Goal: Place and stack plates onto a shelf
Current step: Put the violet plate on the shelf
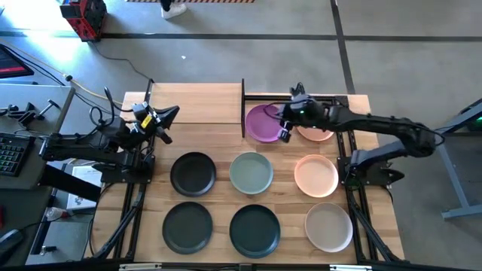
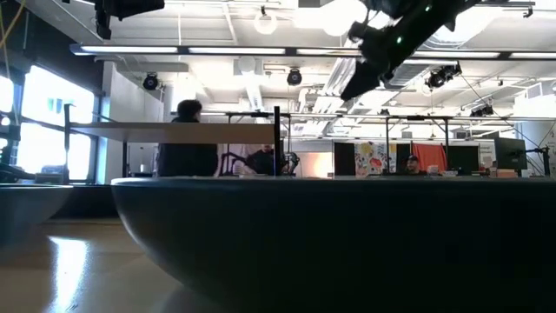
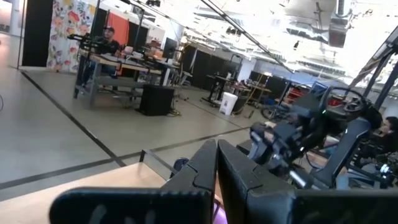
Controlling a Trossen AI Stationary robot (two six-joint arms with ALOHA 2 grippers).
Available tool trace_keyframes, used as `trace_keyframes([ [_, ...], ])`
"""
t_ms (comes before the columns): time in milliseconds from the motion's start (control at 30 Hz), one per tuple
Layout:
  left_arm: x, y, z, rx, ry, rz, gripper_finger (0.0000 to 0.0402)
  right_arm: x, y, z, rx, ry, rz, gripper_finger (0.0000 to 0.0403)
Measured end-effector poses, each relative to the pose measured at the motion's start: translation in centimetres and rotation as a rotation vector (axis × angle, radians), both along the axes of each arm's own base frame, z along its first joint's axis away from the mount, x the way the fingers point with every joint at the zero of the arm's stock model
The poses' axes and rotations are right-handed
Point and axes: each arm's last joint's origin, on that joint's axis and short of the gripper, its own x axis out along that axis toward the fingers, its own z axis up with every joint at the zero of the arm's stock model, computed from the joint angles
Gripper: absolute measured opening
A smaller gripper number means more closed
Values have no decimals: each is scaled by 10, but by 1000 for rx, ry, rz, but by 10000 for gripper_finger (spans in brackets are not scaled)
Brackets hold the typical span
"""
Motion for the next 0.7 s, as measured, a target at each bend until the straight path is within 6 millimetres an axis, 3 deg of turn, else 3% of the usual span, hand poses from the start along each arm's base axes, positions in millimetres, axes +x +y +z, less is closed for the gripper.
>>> trace_keyframes([
  [333,1,0,0,0,3,0,5,23,-5,-38,51,135,35,60],
  [700,2,0,-4,-1,44,0,5,30,-1,-43,86,101,38,60],
])
